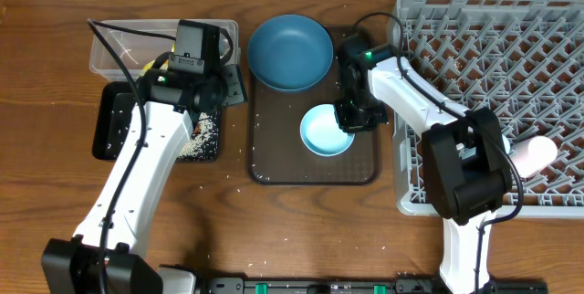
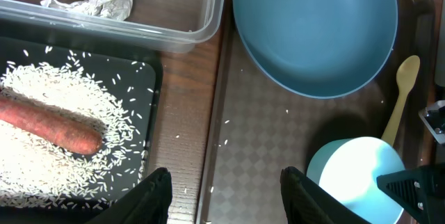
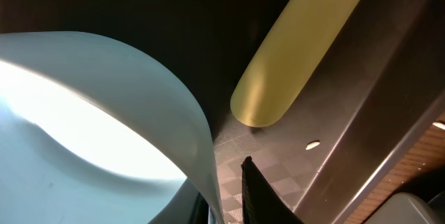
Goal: Sort waste into correct bins and load items into the dishwasher rack
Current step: 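Carry the bowl with the right gripper and set it in the rack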
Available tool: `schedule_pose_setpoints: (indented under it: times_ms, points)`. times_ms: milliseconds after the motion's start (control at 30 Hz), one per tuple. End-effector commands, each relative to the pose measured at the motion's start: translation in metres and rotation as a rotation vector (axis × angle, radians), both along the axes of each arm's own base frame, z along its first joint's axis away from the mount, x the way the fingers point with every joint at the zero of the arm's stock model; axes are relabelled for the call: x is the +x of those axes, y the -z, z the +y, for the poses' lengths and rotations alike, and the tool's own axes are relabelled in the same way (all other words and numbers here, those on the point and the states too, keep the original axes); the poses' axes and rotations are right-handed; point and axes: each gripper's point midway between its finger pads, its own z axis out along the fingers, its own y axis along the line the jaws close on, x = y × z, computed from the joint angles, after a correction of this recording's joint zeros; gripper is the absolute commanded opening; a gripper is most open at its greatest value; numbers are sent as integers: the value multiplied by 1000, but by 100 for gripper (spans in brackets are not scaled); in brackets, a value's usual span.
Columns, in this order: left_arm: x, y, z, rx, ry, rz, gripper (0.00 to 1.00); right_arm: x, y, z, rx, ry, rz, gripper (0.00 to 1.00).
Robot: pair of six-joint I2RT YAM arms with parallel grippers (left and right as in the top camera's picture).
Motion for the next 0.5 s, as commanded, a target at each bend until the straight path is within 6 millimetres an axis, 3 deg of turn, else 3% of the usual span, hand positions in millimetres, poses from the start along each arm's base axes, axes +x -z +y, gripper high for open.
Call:
schedule_pose_setpoints:
  times_ms: [0,167,267,467]
  points:
    - [3,-6,2,3,-5,-15,54,5,-7,2,3,8,-21,16]
    - [3,-6,2,3,-5,-14,54,10,-18,4,17,7,-53,15]
    - [3,-6,2,3,-5,-14,54,9,-19,4,17,7,-51,1]
    - [3,-6,2,3,-5,-14,54,9,-22,3,15,22,-55,1]
